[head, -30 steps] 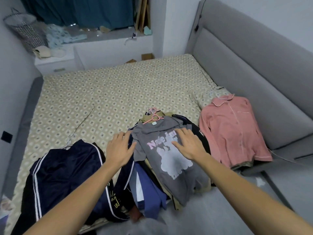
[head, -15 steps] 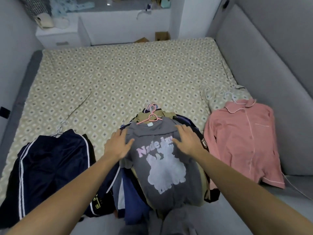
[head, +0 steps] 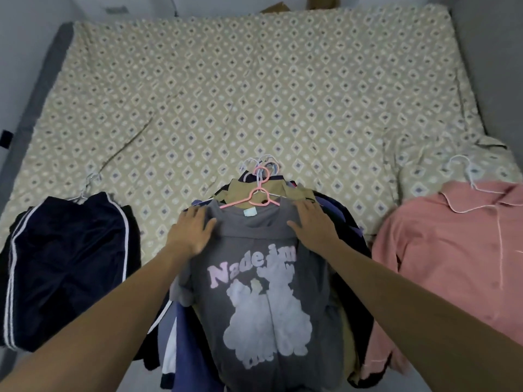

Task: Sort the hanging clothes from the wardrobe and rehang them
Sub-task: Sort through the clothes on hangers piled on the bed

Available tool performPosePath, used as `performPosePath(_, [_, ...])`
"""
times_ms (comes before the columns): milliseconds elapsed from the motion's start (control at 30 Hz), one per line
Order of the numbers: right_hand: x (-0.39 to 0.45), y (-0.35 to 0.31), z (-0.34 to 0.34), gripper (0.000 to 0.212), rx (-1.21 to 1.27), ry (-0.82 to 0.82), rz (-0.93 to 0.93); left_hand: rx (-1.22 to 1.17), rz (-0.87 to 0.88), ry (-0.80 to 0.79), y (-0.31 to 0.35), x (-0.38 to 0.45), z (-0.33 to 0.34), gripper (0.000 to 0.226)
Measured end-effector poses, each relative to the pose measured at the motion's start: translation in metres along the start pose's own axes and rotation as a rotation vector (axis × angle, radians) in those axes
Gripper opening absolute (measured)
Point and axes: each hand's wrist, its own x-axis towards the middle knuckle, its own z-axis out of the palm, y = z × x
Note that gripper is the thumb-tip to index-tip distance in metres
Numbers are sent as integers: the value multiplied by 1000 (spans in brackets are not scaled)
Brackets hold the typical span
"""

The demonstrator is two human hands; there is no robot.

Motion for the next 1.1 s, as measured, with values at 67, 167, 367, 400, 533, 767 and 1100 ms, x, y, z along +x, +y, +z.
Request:
performPosePath(67, [11, 4, 10, 54, -43, -16, -12, 8, -25, -43, -2, 11, 10, 55])
performPosePath(167, [23, 4, 23, 49, -69, -15, -13, 62, -22, -2, -6, 17, 23, 50])
performPosePath(367, [31, 3, 37, 28, -96, 7, 44, 110, -33, 15, -6, 14, 31, 56])
performPosePath(400, [29, 2, 35, 26, -60, 8, 42, 100, -33, 22, -5, 12, 31, 54])
performPosePath(533, [6, -3, 13, 21, 101, 69, -37, 49, 2, 43, 2, -8, 21, 44])
performPosePath(767, [-70, -19, -48, 21, 152, 164, -81, -185, 191, 195, 20, -82, -36, 25])
performPosePath(1100, [-287, -68, -116, 14, 167, 557, -108, -350, 465, 414, 50, -284, -88, 18])
